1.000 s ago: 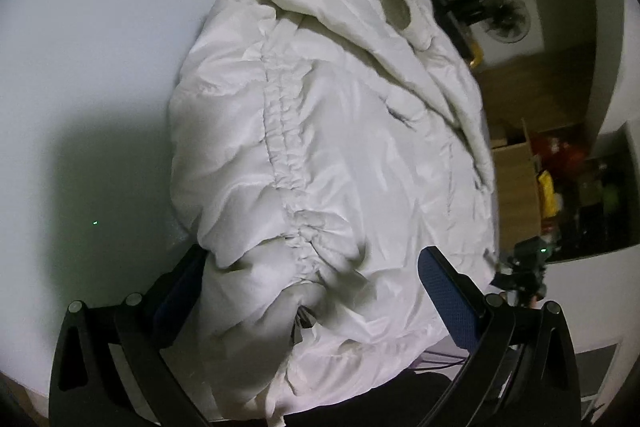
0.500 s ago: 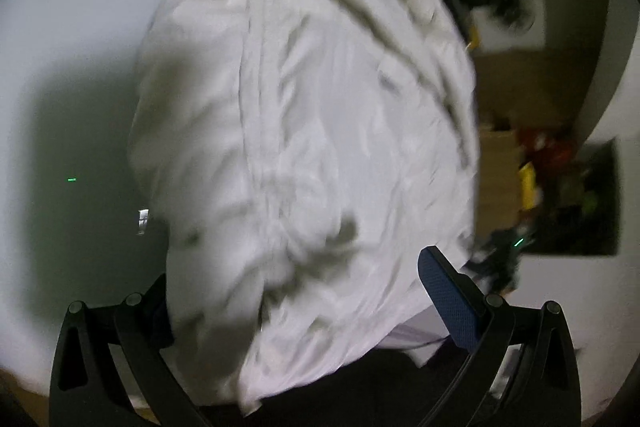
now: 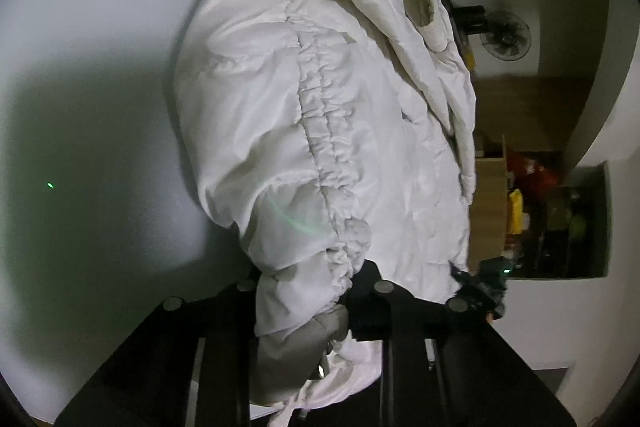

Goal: Fold large clothes
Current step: 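Carry the held hem over the jacket body toward the collar with both tools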

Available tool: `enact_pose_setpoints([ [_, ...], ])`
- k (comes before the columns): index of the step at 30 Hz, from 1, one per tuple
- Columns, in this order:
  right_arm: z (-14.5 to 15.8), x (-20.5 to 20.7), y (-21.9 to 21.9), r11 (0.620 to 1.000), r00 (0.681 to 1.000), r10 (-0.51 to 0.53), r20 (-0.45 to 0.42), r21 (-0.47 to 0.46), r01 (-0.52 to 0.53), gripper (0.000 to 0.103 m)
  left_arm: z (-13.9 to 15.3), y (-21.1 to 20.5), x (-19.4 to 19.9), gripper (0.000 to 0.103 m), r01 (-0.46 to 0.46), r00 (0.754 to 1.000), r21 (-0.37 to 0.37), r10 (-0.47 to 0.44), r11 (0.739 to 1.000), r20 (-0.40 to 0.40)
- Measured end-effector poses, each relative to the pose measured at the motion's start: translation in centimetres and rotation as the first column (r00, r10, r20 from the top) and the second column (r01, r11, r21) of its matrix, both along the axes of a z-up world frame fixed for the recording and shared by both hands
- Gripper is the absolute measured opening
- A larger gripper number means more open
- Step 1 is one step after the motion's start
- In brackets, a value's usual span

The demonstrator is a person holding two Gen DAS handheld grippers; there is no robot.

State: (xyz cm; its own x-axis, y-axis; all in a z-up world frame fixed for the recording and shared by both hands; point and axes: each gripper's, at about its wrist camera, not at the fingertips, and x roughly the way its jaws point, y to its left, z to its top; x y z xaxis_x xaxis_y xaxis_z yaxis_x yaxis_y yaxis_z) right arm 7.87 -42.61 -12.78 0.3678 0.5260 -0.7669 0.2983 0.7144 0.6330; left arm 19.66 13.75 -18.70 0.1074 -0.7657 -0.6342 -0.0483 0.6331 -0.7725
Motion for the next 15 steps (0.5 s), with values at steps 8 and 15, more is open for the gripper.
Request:
enact_pose_setpoints([
  [8,2.0,-2.0,0.3,1.0,0.998,0.003,0.069,0.012,-0.004,0.014,1.7,0.0,-3.2,0.016,0.02,0.995,0.111,-0.031,0.994,0.096],
  [15,2.4,-4.9,0.7,0.998,0.997,0.058,0.051,-0.008,-0.057,0.014,1.9,0.9,-6.2,0.016,0.044,0.994,0.108,-0.054,0.993,0.092],
])
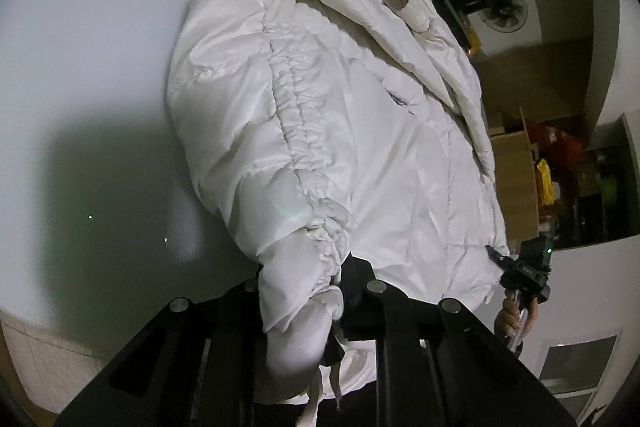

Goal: Fold large clothes
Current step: 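Carry the held hem over the jacket body toward the collar with both tools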

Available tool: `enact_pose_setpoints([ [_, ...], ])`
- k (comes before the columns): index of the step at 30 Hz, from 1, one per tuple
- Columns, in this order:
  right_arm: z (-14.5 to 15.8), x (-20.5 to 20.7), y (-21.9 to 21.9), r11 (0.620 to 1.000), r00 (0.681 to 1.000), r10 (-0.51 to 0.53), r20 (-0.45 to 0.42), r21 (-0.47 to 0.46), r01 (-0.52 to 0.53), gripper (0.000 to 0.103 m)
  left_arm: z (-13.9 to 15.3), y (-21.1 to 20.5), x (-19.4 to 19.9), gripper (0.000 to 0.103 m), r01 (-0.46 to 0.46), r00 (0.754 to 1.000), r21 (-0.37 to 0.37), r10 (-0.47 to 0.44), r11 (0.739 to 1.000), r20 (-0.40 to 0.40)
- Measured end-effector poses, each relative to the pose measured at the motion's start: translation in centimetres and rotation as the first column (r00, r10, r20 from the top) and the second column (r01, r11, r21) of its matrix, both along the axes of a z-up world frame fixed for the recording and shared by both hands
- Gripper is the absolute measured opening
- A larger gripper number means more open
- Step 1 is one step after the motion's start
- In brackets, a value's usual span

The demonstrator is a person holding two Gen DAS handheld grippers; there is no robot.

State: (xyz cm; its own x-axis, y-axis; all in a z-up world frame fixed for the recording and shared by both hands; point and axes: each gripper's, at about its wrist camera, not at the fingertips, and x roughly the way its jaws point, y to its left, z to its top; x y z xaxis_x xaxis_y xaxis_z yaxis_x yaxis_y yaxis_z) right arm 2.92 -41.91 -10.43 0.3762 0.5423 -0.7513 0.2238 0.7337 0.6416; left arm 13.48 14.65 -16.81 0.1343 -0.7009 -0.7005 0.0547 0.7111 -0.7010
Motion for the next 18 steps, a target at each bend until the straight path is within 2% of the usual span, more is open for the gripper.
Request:
enact_pose_setpoints([
  [3,-1.1,-0.6,-0.8,0.999,0.999,-0.024,-0.041,0.024,0.025,0.026,-0.6,0.9,-0.1,0.021,-0.018,1.0,-0.037,0.018,0.999,-0.022],
  [4,-1.4,-0.6,-1.6,0.998,0.997,-0.045,-0.055,0.041,0.047,0.033,-0.8,1.1,0.0,0.021,-0.028,0.999,-0.048,0.027,0.998,-0.033],
  [5,-1.6,-0.7,-2.6,0.995,0.995,-0.073,-0.067,0.06,0.077,0.05,-1.1,1.2,0.3,0.021,-0.038,0.998,-0.065,0.034,0.997,-0.053],
  [7,-1.6,-1.0,-4.6,0.986,0.987,-0.141,-0.075,0.076,0.147,0.072,-1.3,1.4,0.1,0.022,-0.048,0.996,-0.079,0.043,0.996,-0.073],
  [8,-1.5,-1.3,-5.6,0.982,0.981,-0.171,-0.085,0.071,0.178,0.077,-1.3,1.4,0.2,0.022,-0.048,0.996,-0.081,0.042,0.996,-0.078],
  [11,-1.4,-1.6,-6.7,0.981,0.979,-0.176,-0.106,0.068,0.184,0.078,-1.1,1.3,0.4,0.022,-0.04,0.996,-0.077,0.034,0.996,-0.082],
  [14,-1.6,-1.4,-5.4,0.989,0.987,-0.101,-0.128,0.097,0.114,0.078,-0.9,1.0,0.4,0.022,-0.031,0.996,-0.078,0.025,0.996,-0.086],
  [15,-1.8,-1.3,-4.9,0.989,0.988,-0.072,-0.133,0.122,0.089,0.078,-0.9,0.8,0.5,0.022,-0.029,0.996,-0.077,0.022,0.997,-0.087],
  [18,-2.7,0.1,-2.6,0.975,0.991,0.008,-0.133,0.219,0.022,0.078,-1.0,-0.1,0.5,0.032,-0.012,0.997,-0.076,0.006,0.997,-0.08],
])
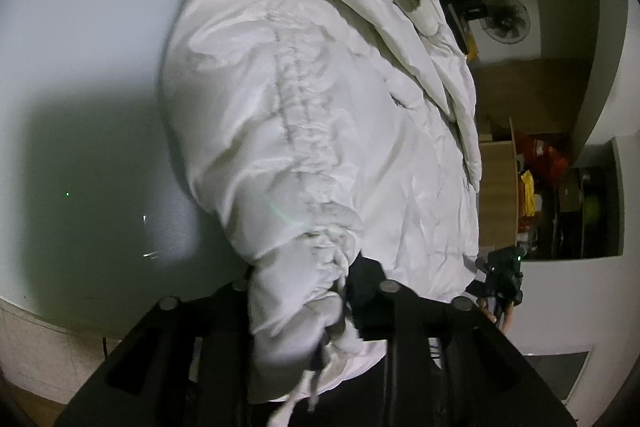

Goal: Fold large clothes
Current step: 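Carry the held hem over the jacket body toward the collar with both tools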

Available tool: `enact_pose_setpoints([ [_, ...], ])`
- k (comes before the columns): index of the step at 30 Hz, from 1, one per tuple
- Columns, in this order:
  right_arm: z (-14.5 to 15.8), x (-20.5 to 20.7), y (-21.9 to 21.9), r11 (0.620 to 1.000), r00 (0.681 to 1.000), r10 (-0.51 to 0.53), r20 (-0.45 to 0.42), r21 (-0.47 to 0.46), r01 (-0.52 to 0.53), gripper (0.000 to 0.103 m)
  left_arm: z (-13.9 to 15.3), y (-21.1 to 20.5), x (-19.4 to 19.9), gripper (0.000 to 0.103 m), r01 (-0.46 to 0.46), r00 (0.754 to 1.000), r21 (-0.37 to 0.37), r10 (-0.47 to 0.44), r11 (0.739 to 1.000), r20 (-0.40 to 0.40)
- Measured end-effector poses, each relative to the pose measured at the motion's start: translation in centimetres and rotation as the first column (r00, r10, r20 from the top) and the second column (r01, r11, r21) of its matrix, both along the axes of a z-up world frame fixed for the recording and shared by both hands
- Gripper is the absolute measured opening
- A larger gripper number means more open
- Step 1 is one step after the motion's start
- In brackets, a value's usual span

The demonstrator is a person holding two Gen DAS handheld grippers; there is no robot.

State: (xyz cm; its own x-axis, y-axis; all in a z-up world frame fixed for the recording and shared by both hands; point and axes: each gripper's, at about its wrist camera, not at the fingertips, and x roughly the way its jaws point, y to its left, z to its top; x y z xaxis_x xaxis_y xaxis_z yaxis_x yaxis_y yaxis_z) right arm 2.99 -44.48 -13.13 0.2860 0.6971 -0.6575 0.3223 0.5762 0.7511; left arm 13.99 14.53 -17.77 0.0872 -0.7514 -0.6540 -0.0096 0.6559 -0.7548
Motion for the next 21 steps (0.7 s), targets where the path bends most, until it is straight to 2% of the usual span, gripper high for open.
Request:
enact_pose_setpoints([
  [1,-0.1,0.4,0.7,1.0,1.0,0.001,0.007,0.012,-0.001,0.078,0.0,-0.4,-0.1,0.036,0.004,1.0,-0.001,-0.004,1.0,0.004],
  [2,-0.2,0.7,1.2,1.0,1.0,0.004,0.017,0.015,-0.004,0.074,0.1,-0.4,-0.2,0.036,0.004,1.0,0.002,-0.004,1.0,0.01],
  [3,-0.3,0.9,1.6,1.0,1.0,0.003,0.009,-0.027,-0.003,0.061,0.2,-0.4,-0.3,0.036,0.002,1.0,0.005,-0.002,1.0,0.017],
  [4,-0.5,0.9,1.8,0.998,1.0,0.007,0.001,-0.07,-0.007,0.027,0.3,-0.4,-0.4,0.033,0.002,1.0,0.007,-0.002,1.0,0.023],
  [6,-0.4,0.7,2.3,0.997,0.999,0.018,0.03,-0.078,-0.016,0.024,0.8,-0.2,-0.8,0.031,0.006,0.999,0.022,-0.008,1.0,0.051],
  [7,0.1,0.4,2.3,0.996,0.999,0.022,0.049,-0.092,-0.017,0.022,1.1,-0.2,-1.0,0.024,0.012,0.998,0.033,-0.014,0.999,0.068],
  [11,2.2,-0.1,2.5,0.996,0.989,0.04,0.144,-0.082,-0.028,0.02,2.0,-0.1,-1.2,0.016,0.019,0.995,0.03,-0.021,0.999,0.101],
  [13,2.6,0.1,2.7,0.997,0.986,0.046,0.161,-0.075,-0.034,0.02,2.1,-0.1,-1.2,0.014,0.021,0.993,0.013,-0.022,1.0,0.113],
  [17,1.7,0.5,2.2,0.997,0.989,0.05,0.141,-0.059,-0.042,0.019,1.7,0.2,-1.1,0.011,0.011,0.993,-0.038,-0.006,0.999,0.121],
  [21,1.8,-0.2,1.4,0.999,0.988,0.04,0.151,-0.04,-0.034,0.019,1.7,0.5,-1.3,0.011,0.013,0.99,-0.056,-0.005,0.998,0.138],
])
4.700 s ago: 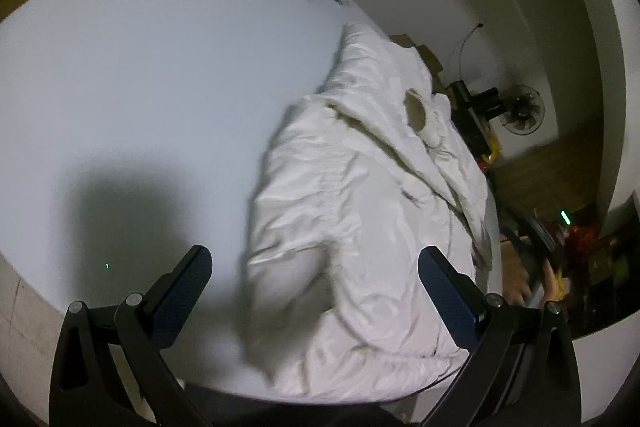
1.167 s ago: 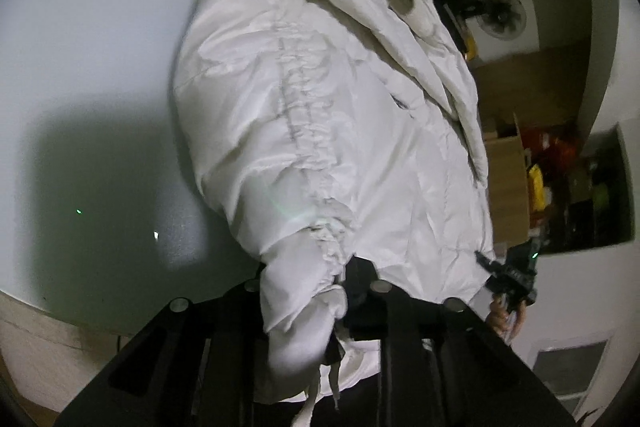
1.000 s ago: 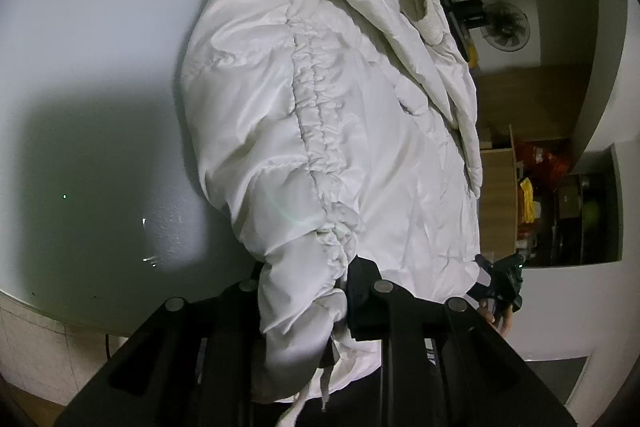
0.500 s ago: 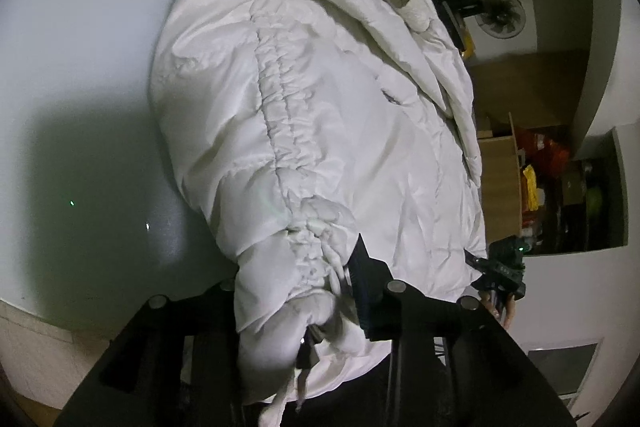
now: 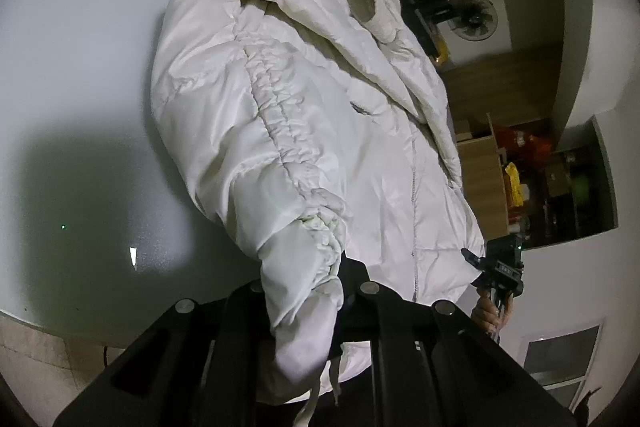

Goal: Fold large clothes
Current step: 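Carry the held hem over the jacket body toward the collar with both tools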

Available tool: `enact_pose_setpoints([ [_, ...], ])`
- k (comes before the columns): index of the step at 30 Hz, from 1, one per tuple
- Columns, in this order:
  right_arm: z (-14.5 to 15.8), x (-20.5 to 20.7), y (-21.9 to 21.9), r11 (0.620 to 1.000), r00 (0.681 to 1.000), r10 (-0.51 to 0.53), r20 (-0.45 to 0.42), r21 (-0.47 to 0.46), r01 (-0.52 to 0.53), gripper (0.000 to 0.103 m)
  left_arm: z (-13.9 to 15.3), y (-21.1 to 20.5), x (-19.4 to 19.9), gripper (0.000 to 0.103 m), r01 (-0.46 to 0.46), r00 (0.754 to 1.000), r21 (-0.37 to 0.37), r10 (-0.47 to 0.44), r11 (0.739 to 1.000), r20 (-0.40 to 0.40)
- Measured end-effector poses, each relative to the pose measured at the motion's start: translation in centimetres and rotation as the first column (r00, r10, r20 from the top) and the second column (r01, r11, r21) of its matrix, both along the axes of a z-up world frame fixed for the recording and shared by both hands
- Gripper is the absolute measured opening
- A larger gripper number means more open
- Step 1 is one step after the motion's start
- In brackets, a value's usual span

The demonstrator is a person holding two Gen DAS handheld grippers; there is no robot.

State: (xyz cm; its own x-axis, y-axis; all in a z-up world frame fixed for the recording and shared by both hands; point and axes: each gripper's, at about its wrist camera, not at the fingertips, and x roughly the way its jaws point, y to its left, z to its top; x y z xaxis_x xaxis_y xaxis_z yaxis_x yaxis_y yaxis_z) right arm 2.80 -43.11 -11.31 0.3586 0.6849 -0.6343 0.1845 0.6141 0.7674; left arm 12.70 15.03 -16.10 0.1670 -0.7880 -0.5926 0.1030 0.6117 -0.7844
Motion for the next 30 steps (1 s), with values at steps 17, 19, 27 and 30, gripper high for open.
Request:
enact_pose_setpoints([
  [17,9.2,4.3,0.0,1.0,0.982,0.031,0.188,-0.008,-0.03,0.019,11.5,0.3,2.1,0.01,0.0,0.955,0.04,-0.012,0.999,0.296],
  [19,10.9,5.8,-0.2,0.999,0.978,0.038,0.205,-0.021,-0.034,0.019,13.5,-0.2,3.0,0.01,0.005,0.94,0.06,-0.025,0.998,0.339],
  [27,16.3,16.5,-0.4,0.997,0.974,0.058,0.221,-0.055,-0.047,0.019,20.9,-4.0,11.6,0.01,-0.018,0.894,0.151,-0.052,0.988,0.445],
  [30,16.8,21.4,-1.1,0.999,0.98,0.032,0.195,-0.042,-0.024,0.019,22.0,-5.5,16.3,0.01,-0.048,0.902,0.164,-0.028,0.985,0.43],
])
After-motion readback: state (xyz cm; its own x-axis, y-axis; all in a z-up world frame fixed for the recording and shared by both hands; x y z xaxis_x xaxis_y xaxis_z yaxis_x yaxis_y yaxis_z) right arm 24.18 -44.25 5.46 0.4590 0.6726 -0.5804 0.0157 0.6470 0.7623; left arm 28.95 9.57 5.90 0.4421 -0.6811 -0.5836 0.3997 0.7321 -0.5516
